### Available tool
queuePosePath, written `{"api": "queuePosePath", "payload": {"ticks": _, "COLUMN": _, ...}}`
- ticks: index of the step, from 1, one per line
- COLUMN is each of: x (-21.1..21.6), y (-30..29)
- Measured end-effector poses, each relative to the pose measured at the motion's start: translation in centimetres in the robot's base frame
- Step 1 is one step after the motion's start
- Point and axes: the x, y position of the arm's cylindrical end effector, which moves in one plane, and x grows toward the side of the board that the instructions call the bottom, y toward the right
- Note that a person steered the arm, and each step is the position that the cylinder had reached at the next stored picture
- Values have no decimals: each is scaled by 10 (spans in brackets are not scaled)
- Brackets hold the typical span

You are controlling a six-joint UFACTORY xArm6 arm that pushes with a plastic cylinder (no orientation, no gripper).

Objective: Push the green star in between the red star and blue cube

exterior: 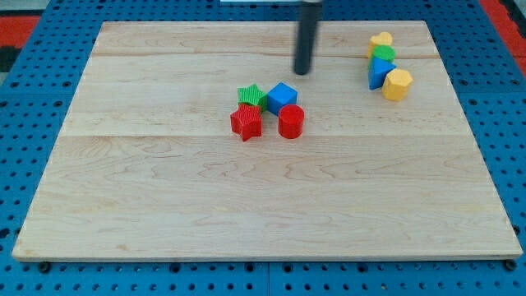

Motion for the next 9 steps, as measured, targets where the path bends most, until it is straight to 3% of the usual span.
{"api": "queuePosePath", "payload": {"ticks": 1, "x": -29, "y": -119}}
{"api": "queuePosePath", "payload": {"ticks": 2, "x": -7, "y": -206}}
{"api": "queuePosePath", "payload": {"ticks": 3, "x": 38, "y": -207}}
{"api": "queuePosePath", "payload": {"ticks": 6, "x": 68, "y": -13}}
{"api": "queuePosePath", "payload": {"ticks": 9, "x": 61, "y": -19}}
